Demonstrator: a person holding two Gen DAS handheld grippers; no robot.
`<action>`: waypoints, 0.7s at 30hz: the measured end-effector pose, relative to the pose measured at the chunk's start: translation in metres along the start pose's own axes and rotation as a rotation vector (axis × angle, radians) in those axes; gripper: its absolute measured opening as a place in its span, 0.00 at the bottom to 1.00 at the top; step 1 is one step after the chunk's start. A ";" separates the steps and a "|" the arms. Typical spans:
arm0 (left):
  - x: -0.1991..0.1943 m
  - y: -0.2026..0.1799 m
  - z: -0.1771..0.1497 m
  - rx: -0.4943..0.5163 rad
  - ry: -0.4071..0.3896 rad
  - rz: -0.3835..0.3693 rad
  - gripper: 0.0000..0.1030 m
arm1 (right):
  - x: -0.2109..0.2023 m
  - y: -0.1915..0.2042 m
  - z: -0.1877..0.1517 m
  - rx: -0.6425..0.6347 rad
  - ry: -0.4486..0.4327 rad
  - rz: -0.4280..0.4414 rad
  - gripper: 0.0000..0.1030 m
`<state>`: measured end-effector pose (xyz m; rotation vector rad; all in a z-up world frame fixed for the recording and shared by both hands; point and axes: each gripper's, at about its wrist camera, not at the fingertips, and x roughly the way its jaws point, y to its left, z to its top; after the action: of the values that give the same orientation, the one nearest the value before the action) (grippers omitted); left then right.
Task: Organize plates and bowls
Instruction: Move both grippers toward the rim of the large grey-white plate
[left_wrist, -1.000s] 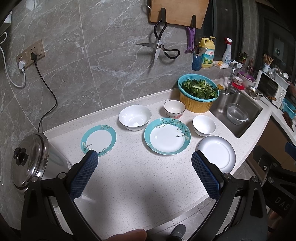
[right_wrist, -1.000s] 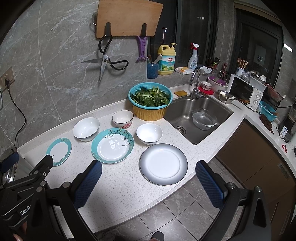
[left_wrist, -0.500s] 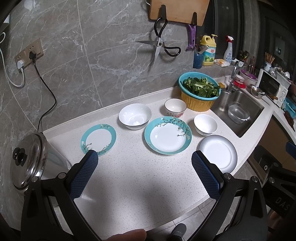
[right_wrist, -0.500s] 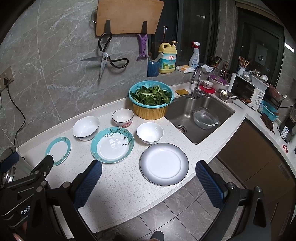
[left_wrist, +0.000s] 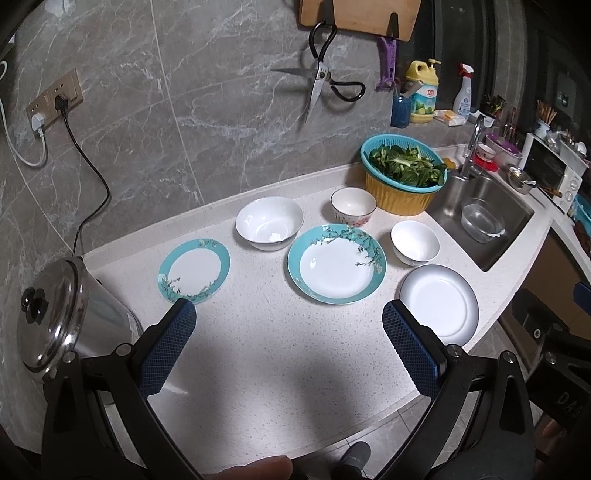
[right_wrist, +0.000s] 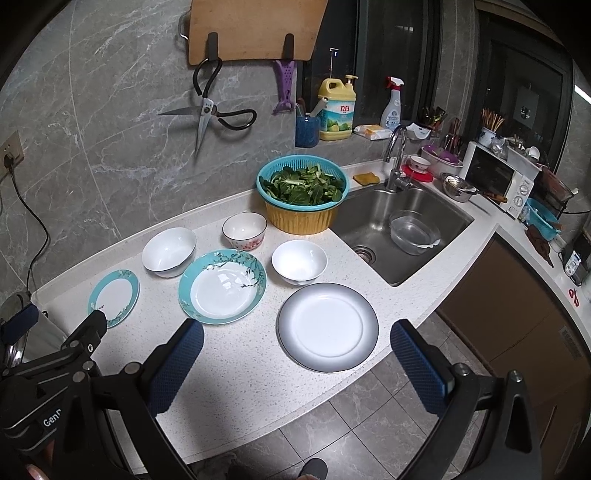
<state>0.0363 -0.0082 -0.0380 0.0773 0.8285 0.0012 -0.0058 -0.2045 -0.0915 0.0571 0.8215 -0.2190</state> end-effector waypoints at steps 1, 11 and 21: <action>0.004 -0.003 -0.001 -0.005 0.005 -0.001 1.00 | 0.002 -0.003 0.000 -0.002 0.006 0.003 1.00; 0.057 -0.069 -0.023 -0.029 0.113 0.026 1.00 | 0.036 -0.059 0.005 -0.015 0.069 0.016 1.00; 0.066 -0.117 -0.028 -0.065 0.111 0.072 1.00 | 0.058 -0.107 0.011 -0.018 0.089 0.045 1.00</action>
<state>0.0570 -0.1205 -0.1133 0.0459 0.9359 0.1015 0.0174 -0.3201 -0.1225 0.0690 0.9101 -0.1671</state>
